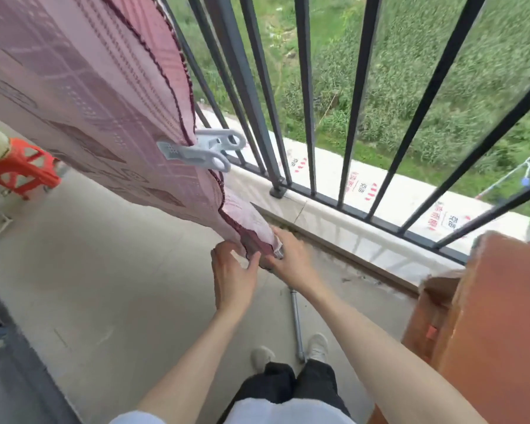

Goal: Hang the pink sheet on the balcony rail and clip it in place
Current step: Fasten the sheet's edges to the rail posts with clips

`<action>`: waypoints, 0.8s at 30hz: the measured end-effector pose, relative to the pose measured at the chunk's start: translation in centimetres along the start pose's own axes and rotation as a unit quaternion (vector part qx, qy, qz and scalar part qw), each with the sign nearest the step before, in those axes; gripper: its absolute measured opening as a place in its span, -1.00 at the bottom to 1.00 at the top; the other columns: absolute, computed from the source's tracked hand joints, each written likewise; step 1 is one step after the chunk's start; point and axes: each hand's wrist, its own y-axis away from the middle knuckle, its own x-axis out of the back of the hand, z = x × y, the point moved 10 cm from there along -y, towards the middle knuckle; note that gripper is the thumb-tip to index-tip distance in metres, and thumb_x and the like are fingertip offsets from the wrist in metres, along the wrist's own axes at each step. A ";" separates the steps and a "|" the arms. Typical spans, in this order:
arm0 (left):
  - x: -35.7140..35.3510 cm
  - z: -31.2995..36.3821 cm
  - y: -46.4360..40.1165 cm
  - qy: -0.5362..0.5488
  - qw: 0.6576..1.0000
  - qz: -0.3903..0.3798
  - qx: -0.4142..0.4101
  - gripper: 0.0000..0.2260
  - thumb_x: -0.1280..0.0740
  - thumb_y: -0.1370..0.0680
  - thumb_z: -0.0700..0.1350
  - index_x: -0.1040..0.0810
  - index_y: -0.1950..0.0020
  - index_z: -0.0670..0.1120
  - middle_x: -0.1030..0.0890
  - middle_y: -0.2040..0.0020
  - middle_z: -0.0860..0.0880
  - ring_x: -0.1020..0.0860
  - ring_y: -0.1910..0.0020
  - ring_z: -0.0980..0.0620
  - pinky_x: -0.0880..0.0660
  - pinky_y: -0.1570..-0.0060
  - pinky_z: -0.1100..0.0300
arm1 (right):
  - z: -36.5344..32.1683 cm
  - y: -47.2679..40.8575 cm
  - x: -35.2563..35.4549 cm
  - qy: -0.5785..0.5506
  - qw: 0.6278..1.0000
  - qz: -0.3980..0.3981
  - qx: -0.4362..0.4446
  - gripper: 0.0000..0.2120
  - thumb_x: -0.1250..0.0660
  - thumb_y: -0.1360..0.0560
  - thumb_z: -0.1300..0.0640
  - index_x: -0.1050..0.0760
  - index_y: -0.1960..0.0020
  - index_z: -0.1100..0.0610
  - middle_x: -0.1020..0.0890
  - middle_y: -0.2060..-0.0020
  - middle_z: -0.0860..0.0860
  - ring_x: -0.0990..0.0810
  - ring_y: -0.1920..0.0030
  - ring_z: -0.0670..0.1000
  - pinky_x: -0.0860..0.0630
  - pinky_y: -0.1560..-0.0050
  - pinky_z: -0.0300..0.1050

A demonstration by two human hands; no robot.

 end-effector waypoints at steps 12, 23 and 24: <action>-3.8 -5.7 -1.1 -0.046 0.989 0.022 0.141 -0.75 -0.18 -0.59 -0.22 -0.49 0.02 -0.42 -0.59 0.00 -0.38 -0.51 -0.04 -0.33 -0.21 0.15 0.07 | 7.4 -3.5 -0.5 0.045 0.992 0.085 -0.081 -0.76 -0.19 -0.49 0.20 -0.52 -0.11 0.14 -0.62 -0.06 0.15 -0.55 -0.05 0.24 -0.45 0.04 0.07; -7.6 -6.8 2.4 0.060 0.992 -0.044 0.098 -0.89 -0.24 -0.53 -0.30 -0.50 -0.02 -0.28 -0.62 0.05 -0.17 -0.55 0.12 -0.01 -0.36 0.24 0.50 | 10.9 -0.7 -4.0 -0.053 0.991 0.076 -0.096 -0.79 -0.29 -0.46 0.22 -0.58 -0.07 0.12 -0.65 -0.01 0.09 -0.56 -0.05 0.15 -0.37 0.05 -0.07; -8.1 -6.6 1.7 0.058 0.994 -0.046 0.086 -0.87 -0.24 -0.52 -0.30 -0.52 -0.02 -0.32 -0.63 0.05 -0.18 -0.55 0.14 0.01 -0.34 0.25 0.57 | 11.0 -0.5 -4.6 -0.064 0.992 0.064 -0.089 -0.79 -0.29 -0.46 0.22 -0.59 -0.06 0.12 -0.66 -0.01 0.06 -0.56 -0.06 0.12 -0.37 0.05 -0.10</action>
